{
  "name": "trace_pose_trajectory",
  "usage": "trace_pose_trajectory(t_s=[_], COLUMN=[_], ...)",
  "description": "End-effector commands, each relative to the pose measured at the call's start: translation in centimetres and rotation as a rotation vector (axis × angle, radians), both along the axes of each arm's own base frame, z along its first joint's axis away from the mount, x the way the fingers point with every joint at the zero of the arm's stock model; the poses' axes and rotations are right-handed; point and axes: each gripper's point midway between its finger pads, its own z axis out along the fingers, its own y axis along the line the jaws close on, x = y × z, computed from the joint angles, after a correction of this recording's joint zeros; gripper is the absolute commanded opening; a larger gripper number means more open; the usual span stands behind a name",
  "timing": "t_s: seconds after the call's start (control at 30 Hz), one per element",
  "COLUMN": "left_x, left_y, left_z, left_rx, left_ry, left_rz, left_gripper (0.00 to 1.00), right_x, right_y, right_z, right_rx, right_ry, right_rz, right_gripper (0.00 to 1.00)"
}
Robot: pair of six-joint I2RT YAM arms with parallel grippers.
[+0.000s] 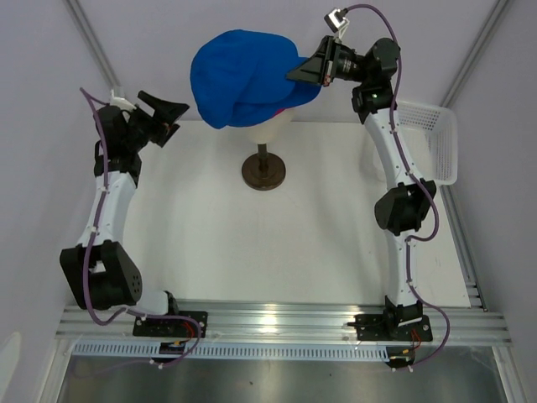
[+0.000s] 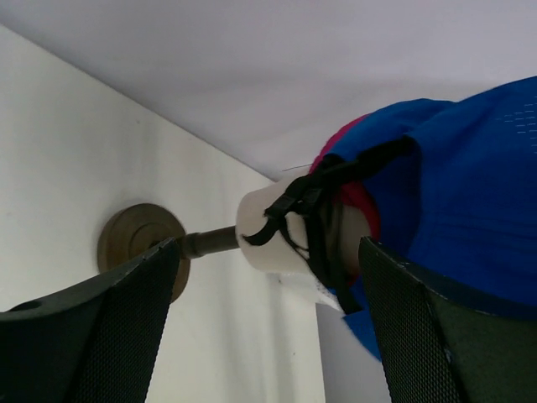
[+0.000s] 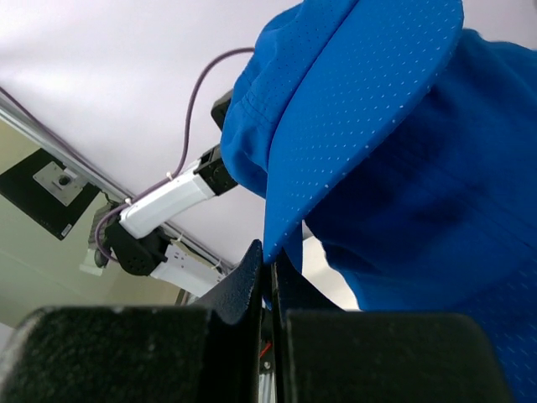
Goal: Stack the hats
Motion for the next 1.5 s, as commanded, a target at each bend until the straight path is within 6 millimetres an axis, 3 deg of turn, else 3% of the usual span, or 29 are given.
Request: trace_pose_trajectory(t_s=[0.0, 0.07, 0.1, 0.2, 0.27, 0.5, 0.77, 0.8, 0.97, 1.0, 1.13, 1.17, 1.3, 1.33, 1.37, 1.43, 1.47], left_x=[0.6, 1.5, 1.7, 2.3, 2.7, 3.4, 5.2, 5.3, 6.2, 6.0, 6.2, 6.0, 6.0, 5.9, 5.7, 5.2, 4.5], left_y=[-3.0, -3.6, -4.2, -5.2, -5.5, -4.4, -3.9, -4.6, -5.1, -6.6, -6.5, -6.8, -6.5, -6.2, -5.9, -5.0, -4.6], left_z=[5.4, 4.6, 5.7, 6.3, 5.8, 2.2, 0.9, 2.1, 2.1, 1.7, 2.2, 1.4, 1.7, 2.3, 3.0, 4.3, 6.0], left_rx=[-0.010, -0.013, -0.005, 0.010, 0.033, 0.103, 0.194, 0.210, 0.241, 0.247, 0.331, 0.345, 0.362, 0.373, 0.379, 0.408, 0.418], left_ry=[-0.163, -0.150, -0.177, -0.200, -0.179, -0.058, 0.007, -0.009, -0.001, 0.005, 0.006, 0.038, 0.045, 0.038, 0.027, 0.004, -0.028], left_rz=[-0.128, -0.150, -0.168, -0.203, -0.208, -0.154, -0.087, -0.096, -0.106, -0.131, -0.086, -0.089, -0.074, -0.055, -0.040, 0.008, 0.031], left_gripper=[0.89, 0.88, 0.88, 0.87, 0.86, 0.81, 0.65, 0.64, 0.53, 0.51, 0.44, 0.42, 0.19, 0.08, 0.02, 0.01, 0.01], right_x=[-0.7, -0.4, -0.3, 0.0, 0.3, 0.9, 0.8, 0.9, 1.1, 1.3, 2.1, 2.2, 2.1, 2.3, 2.3, 1.9, 1.6], right_y=[-1.8, -2.3, -2.5, -2.7, -2.8, -2.8, -2.9, -2.9, -2.9, -3.0, -3.3, -3.4, -3.7, -3.7, -3.9, -4.0, -4.1], right_z=[1.1, 0.6, 0.5, -0.3, -0.7, -1.3, -1.3, -1.3, -1.4, -1.4, -1.5, -1.4, -0.5, -0.4, -0.2, 0.7, 1.4], right_rx=[-0.003, -0.015, -0.017, -0.028, -0.032, -0.033, -0.037, -0.036, -0.032, -0.030, -0.017, -0.012, 0.003, 0.007, 0.011, 0.030, 0.041], right_ry=[-0.067, -0.059, -0.051, -0.036, -0.033, -0.013, -0.010, -0.007, 0.000, 0.005, 0.021, 0.022, 0.006, 0.008, 0.010, 0.013, 0.007], right_rz=[-0.006, -0.005, -0.008, -0.009, -0.013, -0.019, -0.021, -0.023, -0.027, -0.034, -0.051, -0.050, -0.062, -0.068, -0.075, -0.076, -0.080], right_gripper=[0.00, 0.00, 0.00, 0.00, 0.00, 0.00, 0.00, 0.00, 0.00, 0.00, 0.00, 0.00, 0.00, 0.00, 0.00, 0.00, 0.00])
